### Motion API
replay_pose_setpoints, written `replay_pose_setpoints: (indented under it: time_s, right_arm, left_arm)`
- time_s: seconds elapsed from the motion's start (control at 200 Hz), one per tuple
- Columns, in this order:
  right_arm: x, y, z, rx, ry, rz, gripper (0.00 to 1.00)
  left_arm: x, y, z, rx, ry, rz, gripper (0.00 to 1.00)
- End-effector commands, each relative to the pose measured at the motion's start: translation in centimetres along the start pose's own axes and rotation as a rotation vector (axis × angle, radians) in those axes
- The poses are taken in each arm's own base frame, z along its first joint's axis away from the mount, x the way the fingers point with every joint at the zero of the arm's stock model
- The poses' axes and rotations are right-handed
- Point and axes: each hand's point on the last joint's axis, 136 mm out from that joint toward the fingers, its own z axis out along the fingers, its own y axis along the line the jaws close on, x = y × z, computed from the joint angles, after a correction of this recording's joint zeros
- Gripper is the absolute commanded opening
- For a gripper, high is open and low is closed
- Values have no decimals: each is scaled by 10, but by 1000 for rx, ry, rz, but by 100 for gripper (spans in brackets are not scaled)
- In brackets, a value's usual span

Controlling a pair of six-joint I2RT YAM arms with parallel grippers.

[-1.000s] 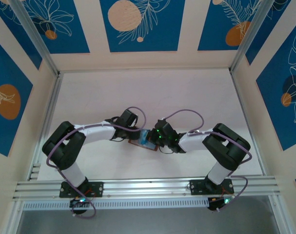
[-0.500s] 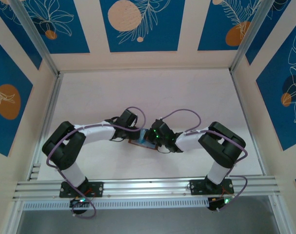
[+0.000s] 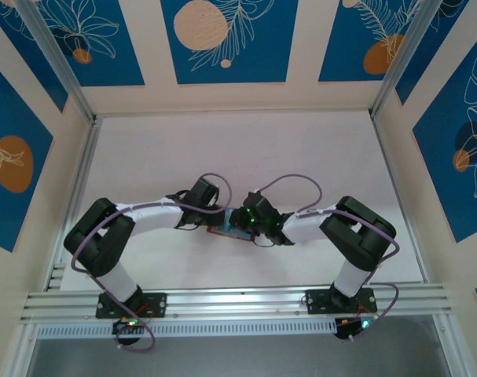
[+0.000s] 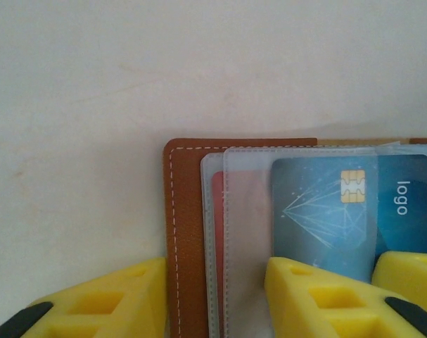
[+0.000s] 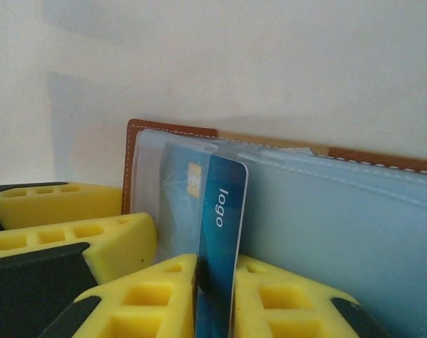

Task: Put the credit cards into the card holder
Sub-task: Insert the credit card into the card slot.

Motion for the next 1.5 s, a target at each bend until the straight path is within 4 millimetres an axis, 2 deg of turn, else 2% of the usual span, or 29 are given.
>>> replay_pose_setpoints:
  time_s: [0.0,0.21,0.345,0.44,0.61,0.655,0.715,0.795,0.855,1.075,1.24,1.496]
  right_arm:
    - [23,-30,-6,124,131,-36,21]
    - [24,-30,-9,154,202,-48,24]
    - [22,-22,-17,174,221,-96,28]
    - [18,-13,-28,193,215,-147,30]
    - [6,-9,-48,262,200,-185,31]
    - [5,-9,-52,280,206,-197,29]
    - [4,-9,-54,306,212,-209,22]
    - [3,-13,-52,340,227,-217,7]
    - [4,-14,-47,357,244,-222,0]
    - [7,-23,-29,403,283,-221,0]
    - [4,-30,-28,457,271,-217,0]
    - [10,-24,-14,405,300,-212,0]
  left_arm:
    - [28,-1,-11,33,101,-48,42]
    - [15,1,-32,89,53,-144,42]
    - [12,8,-40,114,32,-185,41]
    - [10,7,-38,137,37,-189,34]
    - [6,4,-32,164,44,-181,23]
    - [6,3,-30,165,50,-179,21]
    - [6,2,-25,168,61,-178,18]
    - [8,2,-19,176,74,-178,15]
    - [10,2,-15,178,85,-178,14]
    - [16,5,-7,171,100,-171,13]
    - [23,10,-2,151,120,-170,13]
    - [28,11,2,156,132,-171,13]
